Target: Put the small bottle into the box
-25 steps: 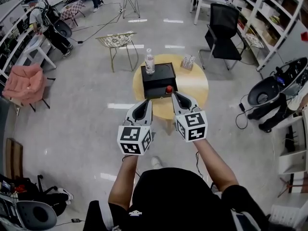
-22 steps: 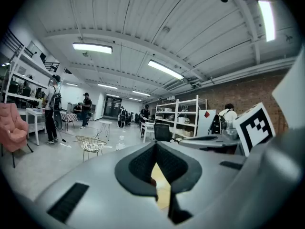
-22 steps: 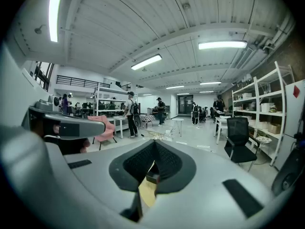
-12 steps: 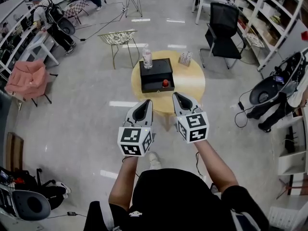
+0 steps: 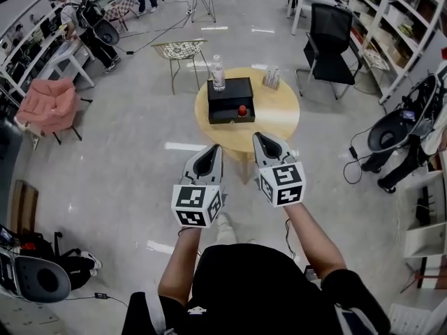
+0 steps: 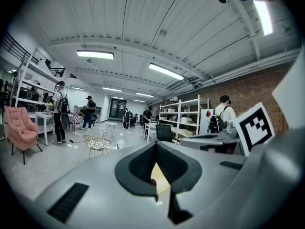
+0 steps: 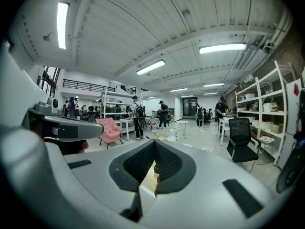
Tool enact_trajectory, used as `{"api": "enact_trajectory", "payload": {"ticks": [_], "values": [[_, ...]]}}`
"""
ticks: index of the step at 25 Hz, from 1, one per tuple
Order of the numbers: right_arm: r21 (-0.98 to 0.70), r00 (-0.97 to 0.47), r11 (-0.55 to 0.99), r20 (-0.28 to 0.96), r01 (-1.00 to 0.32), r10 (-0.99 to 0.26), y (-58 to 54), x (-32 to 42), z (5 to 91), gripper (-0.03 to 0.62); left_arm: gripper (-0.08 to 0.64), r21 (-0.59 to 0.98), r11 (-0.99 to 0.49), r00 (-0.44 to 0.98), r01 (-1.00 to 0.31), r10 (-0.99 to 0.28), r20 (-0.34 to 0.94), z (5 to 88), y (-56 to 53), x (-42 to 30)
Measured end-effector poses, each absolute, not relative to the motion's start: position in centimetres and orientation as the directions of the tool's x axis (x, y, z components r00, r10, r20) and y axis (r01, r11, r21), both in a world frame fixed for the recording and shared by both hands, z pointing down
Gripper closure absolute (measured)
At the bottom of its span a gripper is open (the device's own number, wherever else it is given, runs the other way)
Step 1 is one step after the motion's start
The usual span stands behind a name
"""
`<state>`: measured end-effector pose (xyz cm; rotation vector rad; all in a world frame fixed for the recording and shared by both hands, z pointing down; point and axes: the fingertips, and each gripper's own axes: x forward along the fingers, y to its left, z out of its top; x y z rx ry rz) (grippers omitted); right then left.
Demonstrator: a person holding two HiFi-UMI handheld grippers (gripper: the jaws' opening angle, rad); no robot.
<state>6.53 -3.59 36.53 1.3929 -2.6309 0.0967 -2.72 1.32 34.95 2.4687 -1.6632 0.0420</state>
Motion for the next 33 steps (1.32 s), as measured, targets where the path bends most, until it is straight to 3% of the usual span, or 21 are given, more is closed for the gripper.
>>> {"api": "enact_trajectory", "payload": {"ticks": [33], "values": [[0.018,-0.566,0.576,0.166,-0.817,-0.808,4.7,8.3,36.2,0.589,0.551,0.152,-0.367,0.384,-0.918,-0.917,0.105,35.0,9.5,-0.7]]}}
